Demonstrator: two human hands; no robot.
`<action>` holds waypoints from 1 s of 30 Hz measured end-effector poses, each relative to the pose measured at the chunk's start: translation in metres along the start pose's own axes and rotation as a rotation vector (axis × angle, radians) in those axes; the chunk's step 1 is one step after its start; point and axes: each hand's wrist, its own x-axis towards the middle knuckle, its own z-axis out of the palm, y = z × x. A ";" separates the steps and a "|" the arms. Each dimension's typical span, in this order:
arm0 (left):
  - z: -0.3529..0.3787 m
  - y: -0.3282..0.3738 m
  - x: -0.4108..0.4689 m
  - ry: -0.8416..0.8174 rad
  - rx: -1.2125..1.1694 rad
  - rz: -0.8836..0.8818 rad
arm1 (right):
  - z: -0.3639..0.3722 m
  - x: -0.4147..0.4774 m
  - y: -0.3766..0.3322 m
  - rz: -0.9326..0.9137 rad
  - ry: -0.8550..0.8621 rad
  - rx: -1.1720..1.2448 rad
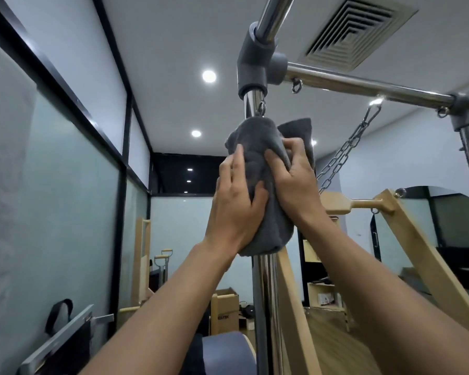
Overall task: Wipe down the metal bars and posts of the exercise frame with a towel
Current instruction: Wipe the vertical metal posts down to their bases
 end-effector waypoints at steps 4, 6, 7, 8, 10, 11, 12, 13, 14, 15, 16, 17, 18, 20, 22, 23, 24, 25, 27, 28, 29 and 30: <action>0.000 -0.004 -0.020 -0.076 0.208 0.113 | -0.014 -0.049 0.010 0.143 -0.084 -0.129; 0.003 -0.005 -0.027 -0.046 0.103 0.031 | -0.014 -0.050 0.006 0.035 -0.092 -0.272; 0.005 -0.006 -0.032 -0.025 0.047 -0.011 | -0.013 -0.048 0.002 -0.052 -0.067 -0.301; 0.007 -0.006 -0.037 -0.004 0.013 -0.035 | -0.009 -0.045 0.000 -0.137 -0.048 -0.311; 0.007 -0.008 -0.049 0.024 0.046 0.005 | -0.002 -0.045 0.006 -0.185 -0.023 -0.191; 0.006 -0.008 -0.055 0.024 0.106 0.061 | -0.001 -0.050 0.011 -0.108 -0.009 -0.056; 0.005 -0.008 -0.061 0.016 0.176 0.125 | -0.002 -0.061 0.017 0.005 -0.006 0.079; 0.004 -0.008 -0.067 -0.003 0.241 0.192 | -0.005 -0.074 0.025 0.135 -0.015 0.183; 0.004 -0.008 -0.076 -0.025 0.289 0.257 | -0.008 -0.090 0.031 0.262 -0.030 0.234; 0.004 -0.009 -0.084 -0.047 0.314 0.307 | -0.013 -0.105 0.036 0.363 -0.063 0.227; 0.004 -0.011 -0.096 -0.066 0.308 0.328 | -0.018 -0.120 0.038 0.426 -0.094 0.184; 0.006 -0.013 -0.108 -0.066 0.272 0.316 | -0.022 -0.131 0.038 0.435 -0.119 0.126; 0.009 -0.016 -0.117 -0.049 0.202 0.271 | -0.025 -0.136 0.035 0.398 -0.138 0.076; 0.014 -0.017 -0.130 0.011 0.003 0.091 | -0.027 -0.131 0.026 0.267 -0.185 0.004; 0.016 -0.016 -0.131 0.066 -0.080 -0.049 | -0.025 -0.119 0.021 0.119 -0.222 -0.080; 0.016 -0.015 -0.131 0.075 -0.051 -0.063 | -0.022 -0.115 0.020 0.094 -0.222 -0.076; 0.016 -0.013 -0.132 0.072 -0.010 -0.052 | -0.020 -0.116 0.020 0.107 -0.207 -0.038; 0.016 -0.011 -0.135 0.057 0.034 -0.030 | -0.018 -0.121 0.022 0.153 -0.180 0.024; 0.015 -0.006 -0.147 0.015 0.143 0.038 | -0.020 -0.143 0.025 0.312 -0.140 0.129; 0.013 -0.006 -0.155 -0.018 0.199 0.084 | -0.022 -0.158 0.026 0.398 -0.144 0.129; 0.011 -0.008 -0.164 -0.061 0.236 0.131 | -0.024 -0.174 0.026 0.469 -0.159 0.090; 0.009 -0.011 -0.171 -0.099 0.240 0.170 | -0.027 -0.188 0.025 0.504 -0.172 0.023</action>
